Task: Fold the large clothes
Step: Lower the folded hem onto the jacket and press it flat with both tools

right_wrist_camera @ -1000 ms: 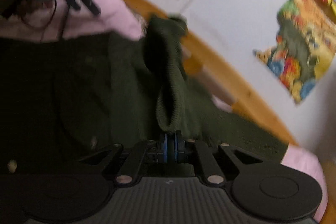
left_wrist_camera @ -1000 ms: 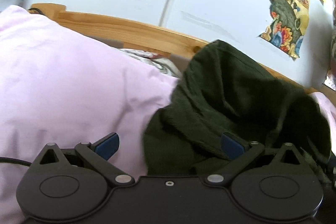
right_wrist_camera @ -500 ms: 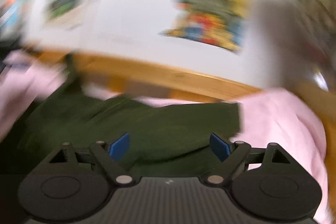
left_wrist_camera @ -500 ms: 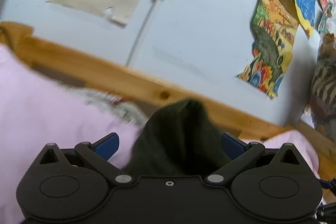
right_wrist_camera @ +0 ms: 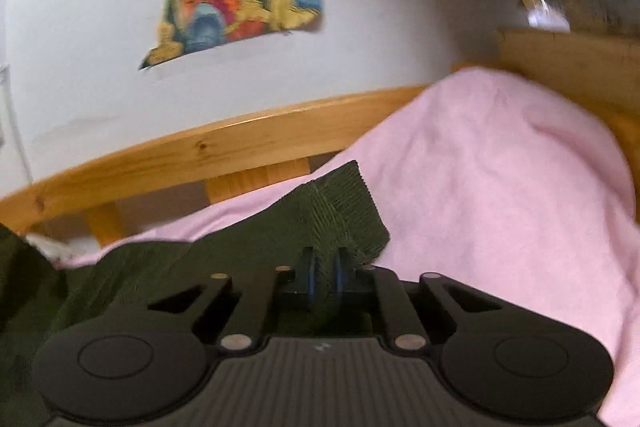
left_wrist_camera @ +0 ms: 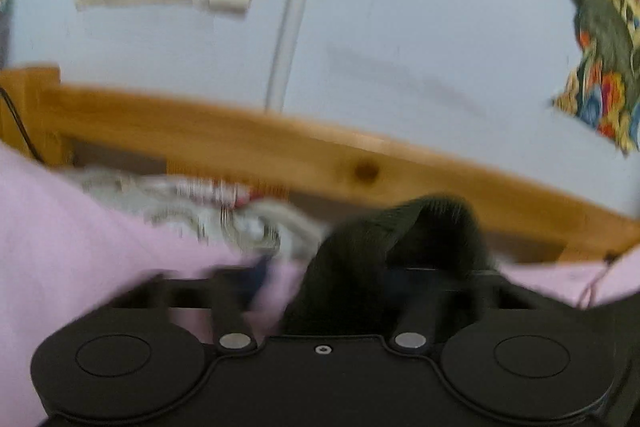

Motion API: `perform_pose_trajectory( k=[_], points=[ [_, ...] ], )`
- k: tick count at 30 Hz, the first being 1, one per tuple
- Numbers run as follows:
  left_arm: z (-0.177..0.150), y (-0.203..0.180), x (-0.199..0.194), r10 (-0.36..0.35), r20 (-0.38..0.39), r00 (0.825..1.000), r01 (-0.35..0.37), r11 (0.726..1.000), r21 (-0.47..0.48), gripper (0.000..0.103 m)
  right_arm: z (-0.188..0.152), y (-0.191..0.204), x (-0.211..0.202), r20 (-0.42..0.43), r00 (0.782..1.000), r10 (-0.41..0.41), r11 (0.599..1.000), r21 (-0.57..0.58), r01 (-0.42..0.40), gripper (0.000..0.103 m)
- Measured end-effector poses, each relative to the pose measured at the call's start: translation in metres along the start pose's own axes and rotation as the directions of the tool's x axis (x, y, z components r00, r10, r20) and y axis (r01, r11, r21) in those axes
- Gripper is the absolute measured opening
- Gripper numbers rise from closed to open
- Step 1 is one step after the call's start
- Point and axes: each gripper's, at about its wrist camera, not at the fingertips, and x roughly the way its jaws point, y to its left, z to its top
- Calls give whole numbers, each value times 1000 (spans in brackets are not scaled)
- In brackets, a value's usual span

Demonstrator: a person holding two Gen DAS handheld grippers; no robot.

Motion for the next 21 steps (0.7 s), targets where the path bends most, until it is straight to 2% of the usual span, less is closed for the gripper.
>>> perform_pose_trajectory(
  k=[2,3,5,9,12,13,14,15,16,17,18,20,21],
  points=[
    [-11,15,0,5,-34,999,-5,1000,-18,4,-6,3,-19,22,1000,11,1000,9,-11,7],
    [-17,23,-1,8,-36,999,-9,1000,-27,3,-9,3,-27,28,1000,12,1000,16,-12,7],
    [-30,37,-5,4,-46,999,-5,1000,-21,3,-19,2,-33,10,1000,2,1000,22,-2,7],
    [-55,46,-6,9,-83,996,-5,999,47,2,-45,-1,-13,-65,997,-46,999,-29,44,7],
    [-60,50,-3,-13,-87,996,18,998,61,3,-41,9,-16,-54,996,-76,995,-65,72,9],
    [-57,54,-5,-29,-86,996,33,999,42,4,-36,13,-22,-44,995,-93,993,-77,89,14],
    [-54,60,-12,-53,-75,996,53,999,0,11,-31,20,-31,-13,992,-125,986,-110,123,27],
    [-52,63,-21,-67,-56,996,66,997,-32,23,-29,26,-37,28,988,-153,977,-148,156,35],
    [-50,65,-31,-64,-25,998,62,997,-47,30,-26,35,-47,96,981,-168,961,-206,184,52],
    [-47,65,-43,-55,21,998,56,998,-39,48,-24,41,-51,155,974,-167,948,-247,202,69],
    [-46,63,-53,-55,59,997,56,998,-20,64,-21,51,-54,222,962,-160,932,-287,221,75],
    [-40,53,-66,-58,136,989,56,998,21,77,-15,70,-44,260,958,-118,917,-343,206,90],
    [-36,46,-69,-74,161,984,69,997,36,78,-12,82,-32,246,965,-86,910,-375,177,91]
  ],
)
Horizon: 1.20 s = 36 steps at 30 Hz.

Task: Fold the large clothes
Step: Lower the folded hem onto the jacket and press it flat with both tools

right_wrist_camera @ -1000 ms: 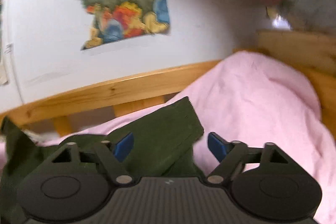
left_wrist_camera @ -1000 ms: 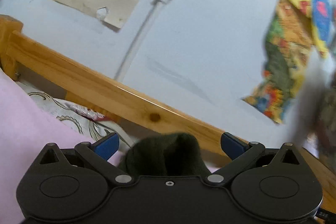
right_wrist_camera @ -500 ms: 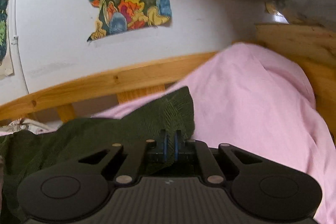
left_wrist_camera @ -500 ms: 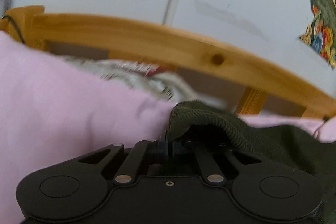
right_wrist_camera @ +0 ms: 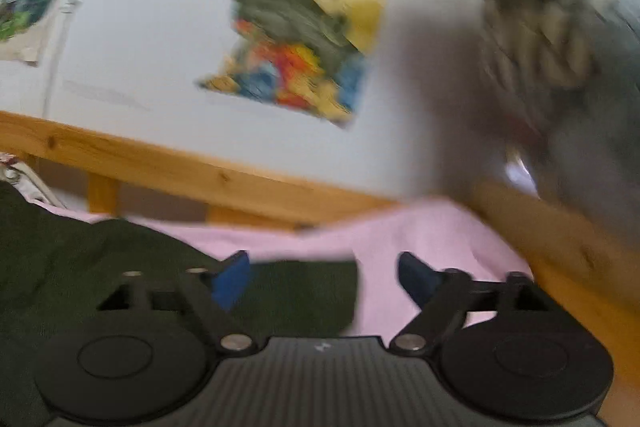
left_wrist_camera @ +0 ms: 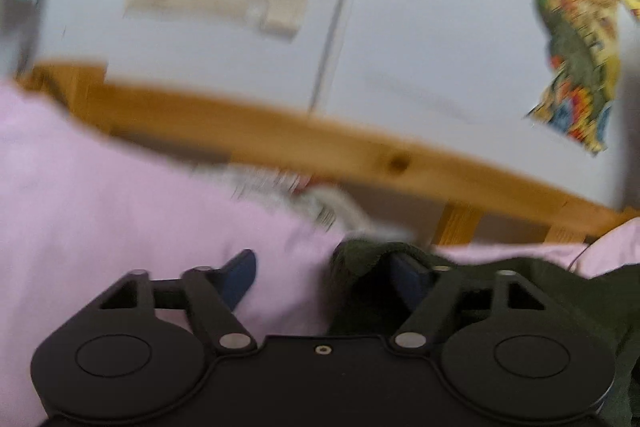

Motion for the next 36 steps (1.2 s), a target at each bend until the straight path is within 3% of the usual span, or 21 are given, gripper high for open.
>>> perform_pose_trajectory(
  k=[3,7,9,11,14,17,19,21,24,25,29,31,33,36],
  points=[
    [14,-39,11,-47,35,998,44,995,88,84,0,36,35,-12,998,67,996,-53,-68,92],
    [14,-82,19,-14,97,995,-6,978,206,85,-19,72,64,-84,987,133,987,-82,-140,91],
    [12,-85,7,-7,172,985,-24,984,174,94,-41,87,65,-103,983,154,978,-122,-167,92],
    [14,-81,-8,-5,242,970,-21,994,106,101,-68,93,62,-90,987,130,985,-106,-140,91],
    [20,-79,-22,-11,286,958,-8,998,67,102,-85,103,51,-26,996,87,987,-132,-90,91],
    [29,-91,-10,-70,219,973,58,996,64,102,-83,104,48,-21,997,74,986,-147,-76,92],
    [28,-104,2,-125,167,978,115,991,67,102,-78,98,47,-41,993,110,984,-133,-115,92],
    [18,-120,19,-144,114,983,130,983,128,102,-62,80,43,-28,988,149,980,-125,-151,92],
    [-10,-132,48,-34,47,998,21,965,261,95,-43,54,34,149,988,44,981,-193,-14,102],
    [-18,-128,59,9,10,1000,-11,955,297,94,-38,47,39,167,986,14,979,-201,20,102],
    [-42,-93,95,149,-87,985,-120,954,274,90,-43,25,83,70,986,-151,962,-220,163,102],
    [-50,-76,107,128,-126,984,-96,967,236,89,-68,11,106,-51,987,-149,975,-176,138,102],
    [-58,-78,108,123,-88,989,-92,952,293,89,-88,3,106,-4,992,-129,987,-98,128,102],
    [-70,-75,112,106,-56,993,-83,944,320,91,-100,17,106,54,982,-180,974,-131,186,102]
  ],
)
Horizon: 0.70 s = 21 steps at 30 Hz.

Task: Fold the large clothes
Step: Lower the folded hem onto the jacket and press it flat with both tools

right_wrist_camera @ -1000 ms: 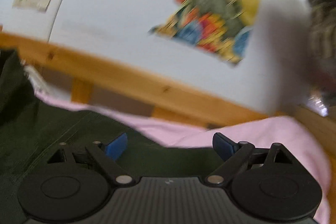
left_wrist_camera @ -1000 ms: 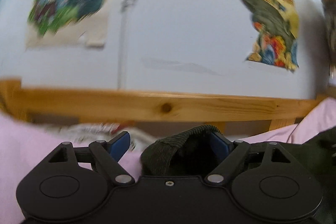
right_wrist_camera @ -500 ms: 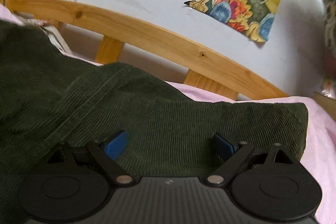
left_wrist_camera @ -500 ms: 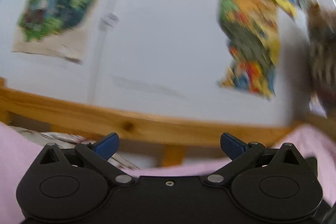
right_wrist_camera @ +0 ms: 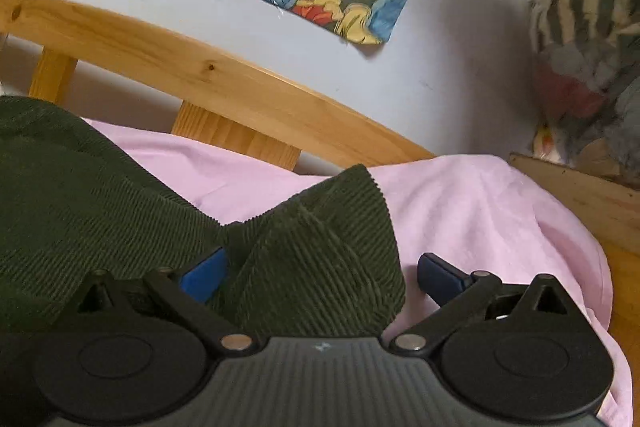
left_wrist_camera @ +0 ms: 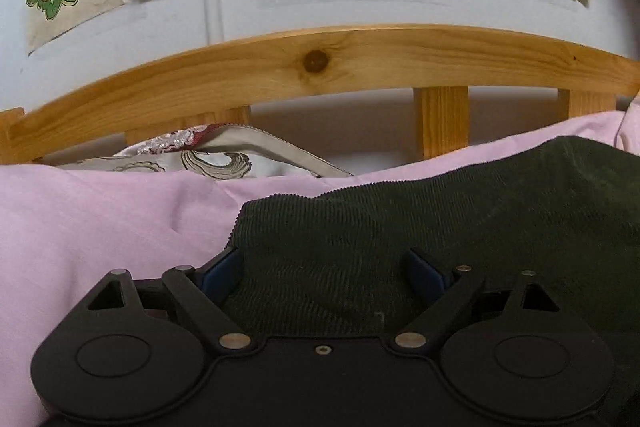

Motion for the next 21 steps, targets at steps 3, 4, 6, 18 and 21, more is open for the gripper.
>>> perform_pose_trajectory(
  k=[3,4,6,18,21],
  points=[
    [-3,-2,2,12,22,1000,-12,1000,11,92,5,0,-2,-6,1000,15,1000,-10,-15,102],
    [-3,1,-1,6,24,1000,-6,1000,4,92,13,-11,-3,-50,997,66,997,30,-65,102],
    [3,9,-9,-20,25,999,21,999,-27,92,40,-34,-16,-170,979,114,985,150,-89,102],
    [-7,-40,-87,-168,-118,979,183,976,122,103,17,35,-113,-138,938,317,949,55,-312,102],
    [-15,-39,-83,-143,-154,978,158,983,95,103,40,21,-114,-220,904,366,931,65,-360,102]
  ],
)
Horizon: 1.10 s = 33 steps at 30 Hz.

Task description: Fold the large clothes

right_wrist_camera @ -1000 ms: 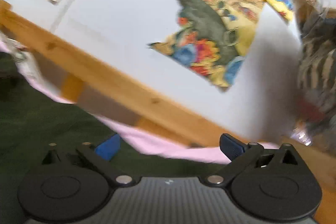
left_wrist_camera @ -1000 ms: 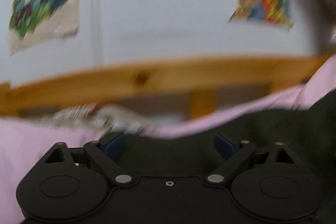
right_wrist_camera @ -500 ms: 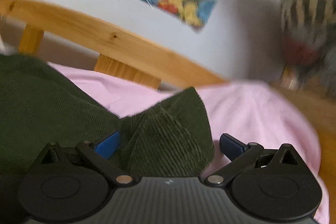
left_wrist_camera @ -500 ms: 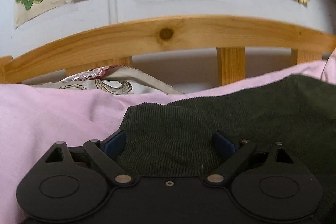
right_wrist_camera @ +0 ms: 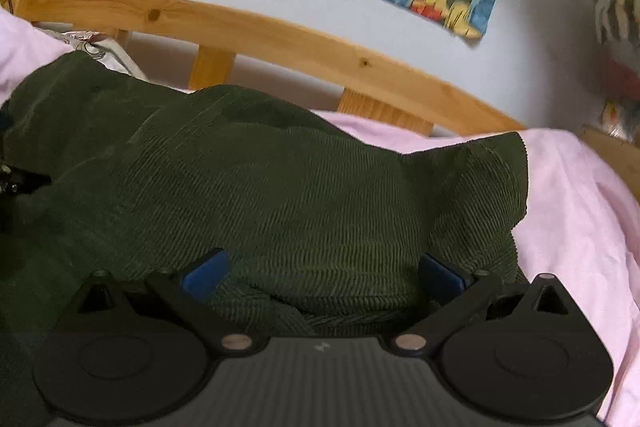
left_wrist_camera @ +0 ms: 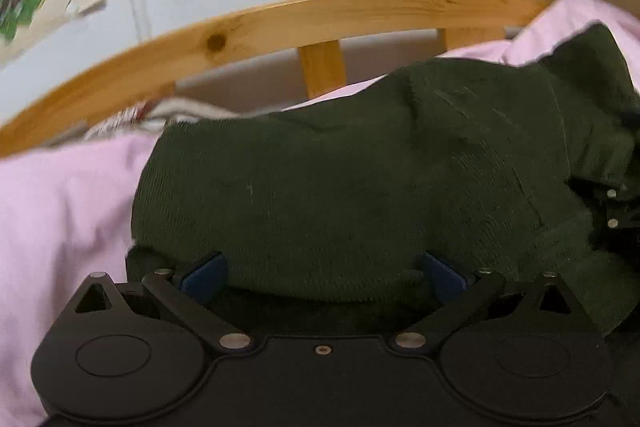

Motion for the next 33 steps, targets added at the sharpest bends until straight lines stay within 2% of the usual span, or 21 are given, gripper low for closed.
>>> perform_pose_trajectory(
  k=[3,5,7,10,14,17,19,21,23,27,29,30,32,33],
  points=[
    [8,18,-10,-32,-59,998,26,995,-98,102,13,-13,-44,15,999,50,999,-16,-49,103],
    [9,29,-32,-40,-51,998,33,990,-137,102,12,-19,-81,27,994,109,994,-29,-108,103],
    [3,35,-63,-49,-5,999,48,991,-121,102,3,-24,-118,7,985,174,983,-58,-173,103],
    [-15,38,-113,-79,51,996,82,994,-68,102,-21,-23,-173,-23,981,195,970,-142,-196,103],
    [-55,25,-176,-165,44,985,165,986,17,102,-64,-5,-226,-104,971,215,937,-257,-235,103],
    [-84,7,-209,-227,-18,974,228,970,81,102,-97,16,-244,-184,958,218,917,-297,-266,103],
    [-102,-5,-222,-252,-69,965,258,959,116,102,-111,26,-251,-224,939,260,913,-261,-314,103],
    [-117,-14,-231,-269,-105,957,282,949,140,102,-121,35,-252,-282,910,303,901,-227,-370,103],
    [-129,-25,-239,-297,-143,944,321,928,191,102,-128,46,-251,-338,885,321,874,-254,-415,103],
    [-144,-47,-248,-286,-170,943,329,873,358,102,-126,48,-238,-350,878,326,873,-246,-422,103],
    [-149,-56,-245,-252,-171,953,302,854,424,103,-125,48,-236,-313,899,308,887,-247,-390,102],
    [-151,-57,-244,-247,-168,954,296,852,432,103,-124,49,-237,-268,924,273,902,-263,-343,102],
    [-152,-59,-235,-221,-182,958,279,864,420,103,-124,46,-241,-174,963,206,926,-285,-249,102],
    [-151,-59,-232,-217,-193,957,280,871,405,103,-120,41,-242,-123,974,192,938,-270,-219,102]
  ],
)
